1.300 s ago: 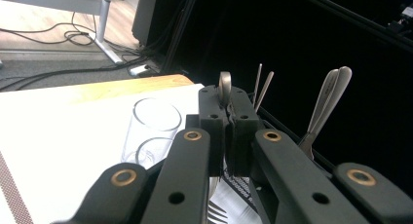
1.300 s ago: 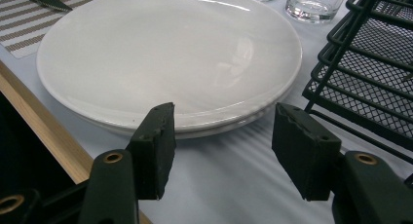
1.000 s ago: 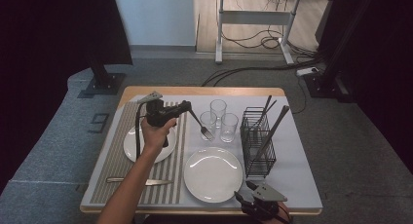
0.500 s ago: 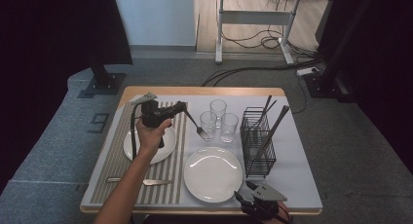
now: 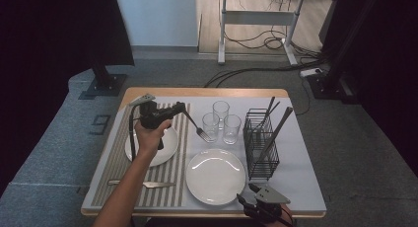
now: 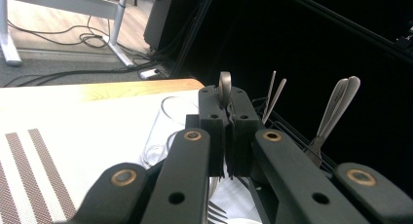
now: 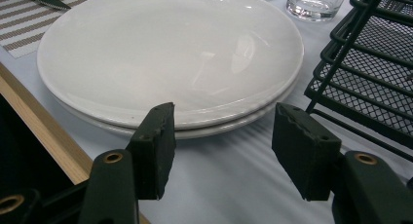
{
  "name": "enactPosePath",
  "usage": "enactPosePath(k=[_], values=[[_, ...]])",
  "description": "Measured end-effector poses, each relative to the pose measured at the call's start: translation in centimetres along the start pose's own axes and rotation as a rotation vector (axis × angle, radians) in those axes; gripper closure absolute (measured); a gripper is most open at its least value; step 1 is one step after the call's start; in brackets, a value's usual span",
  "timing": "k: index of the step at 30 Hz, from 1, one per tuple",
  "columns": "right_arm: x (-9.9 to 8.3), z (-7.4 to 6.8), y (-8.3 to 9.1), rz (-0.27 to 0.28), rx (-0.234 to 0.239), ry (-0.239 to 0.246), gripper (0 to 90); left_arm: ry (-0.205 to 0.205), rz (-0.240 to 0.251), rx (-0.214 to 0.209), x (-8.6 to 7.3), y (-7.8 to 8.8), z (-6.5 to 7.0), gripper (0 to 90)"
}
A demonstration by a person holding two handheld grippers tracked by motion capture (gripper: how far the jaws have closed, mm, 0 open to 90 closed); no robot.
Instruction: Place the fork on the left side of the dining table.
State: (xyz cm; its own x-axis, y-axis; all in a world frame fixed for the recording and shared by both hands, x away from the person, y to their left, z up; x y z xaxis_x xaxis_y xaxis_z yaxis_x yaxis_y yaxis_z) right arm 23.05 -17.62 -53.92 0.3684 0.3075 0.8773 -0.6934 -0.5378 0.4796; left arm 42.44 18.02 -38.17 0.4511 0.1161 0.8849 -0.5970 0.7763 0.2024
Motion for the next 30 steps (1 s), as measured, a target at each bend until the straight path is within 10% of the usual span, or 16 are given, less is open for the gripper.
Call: enactPosePath(k=[30], values=[[0.2, -0.2, 0.1, 0.016, 0.008, 0.002, 41.7, 0.024, 0.014, 0.057, 0.1, 1.4, -2.3, 87.4]])
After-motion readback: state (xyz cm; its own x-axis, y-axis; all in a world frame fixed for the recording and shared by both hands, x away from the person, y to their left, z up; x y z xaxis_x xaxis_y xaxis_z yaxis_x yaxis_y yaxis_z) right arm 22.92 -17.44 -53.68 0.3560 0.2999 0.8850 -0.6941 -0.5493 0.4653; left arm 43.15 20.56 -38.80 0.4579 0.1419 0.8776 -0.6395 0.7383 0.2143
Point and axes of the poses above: each handheld gripper's, and its own axes: y roughly backward along the jaws, x roughly out of its top, z roughly to its right, the point moved 1 cm from there along -y, roughly forward along the jaws, and after that the axes turned 1 degree about z, right-handed, at the moved point
